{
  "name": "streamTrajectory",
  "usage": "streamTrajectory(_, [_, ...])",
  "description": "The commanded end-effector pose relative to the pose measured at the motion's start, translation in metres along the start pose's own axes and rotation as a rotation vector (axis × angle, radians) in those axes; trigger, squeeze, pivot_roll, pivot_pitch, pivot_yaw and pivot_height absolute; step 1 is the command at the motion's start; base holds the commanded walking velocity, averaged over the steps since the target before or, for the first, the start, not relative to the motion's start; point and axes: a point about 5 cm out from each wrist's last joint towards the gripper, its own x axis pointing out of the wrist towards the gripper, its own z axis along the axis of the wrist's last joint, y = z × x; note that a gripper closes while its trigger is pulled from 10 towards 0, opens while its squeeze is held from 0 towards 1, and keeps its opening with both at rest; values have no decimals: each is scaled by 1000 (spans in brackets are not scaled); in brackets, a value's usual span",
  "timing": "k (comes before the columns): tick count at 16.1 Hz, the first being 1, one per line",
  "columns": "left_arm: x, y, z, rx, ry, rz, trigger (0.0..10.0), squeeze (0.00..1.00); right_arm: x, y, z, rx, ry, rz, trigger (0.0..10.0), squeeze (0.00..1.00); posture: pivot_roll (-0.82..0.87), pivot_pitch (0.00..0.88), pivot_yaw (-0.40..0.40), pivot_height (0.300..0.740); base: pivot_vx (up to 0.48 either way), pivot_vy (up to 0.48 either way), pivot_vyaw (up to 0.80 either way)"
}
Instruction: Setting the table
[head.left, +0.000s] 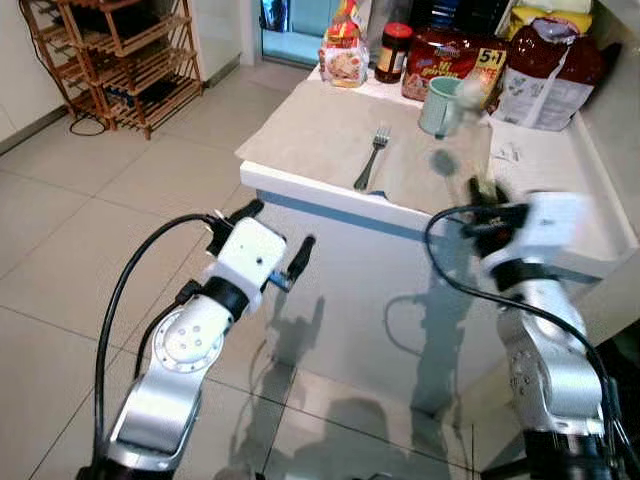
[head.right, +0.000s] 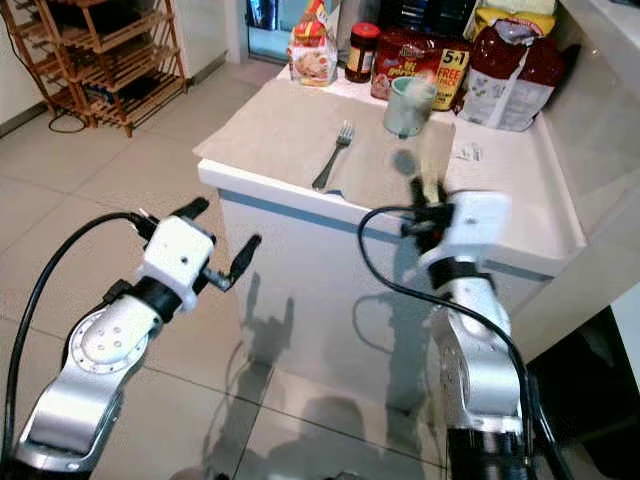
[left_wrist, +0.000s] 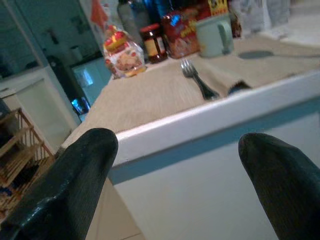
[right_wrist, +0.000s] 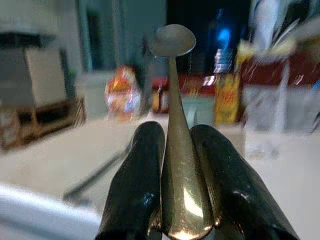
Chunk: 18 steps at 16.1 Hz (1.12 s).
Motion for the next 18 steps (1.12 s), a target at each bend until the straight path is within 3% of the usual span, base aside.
streamTrajectory(1, [4,2,1,-37,3,22,10000,0,-4,-4,17,-29,-97,-45,0,0,62,2,-58,740,0,0,0])
streamTrajectory(5, [6,-2,3,-99,-8,44,10000,0,-24,-2,25,-20,-147,-105,0,0,57,17,-50,740,0,0,0])
streamTrajectory(7, [6,0,3,-118,-1,47,10000,0,-26,0,25,-9,-136,-123,0,0,54,29,-44,740,0,0,0])
streamTrajectory(8, [7,3,1,-119,6,51,10000,0,-26,2,19,1,-81,-127,2314,0,52,36,-35,740,0,0,0])
streamTrajectory(9, [7,7,0,-111,19,64,10000,0,-29,4,11,50,-11,-138,9412,0,50,28,-25,740,0,0,0])
streamTrajectory(10, [9,10,0,-129,16,71,10000,0,-29,6,6,64,34,-140,10000,0,43,19,-13,740,0,0,0])
streamTrajectory(18, [23,16,3,-145,7,51,10000,0,-24,10,2,66,128,-142,10000,0,25,33,16,740,-371,0,0])
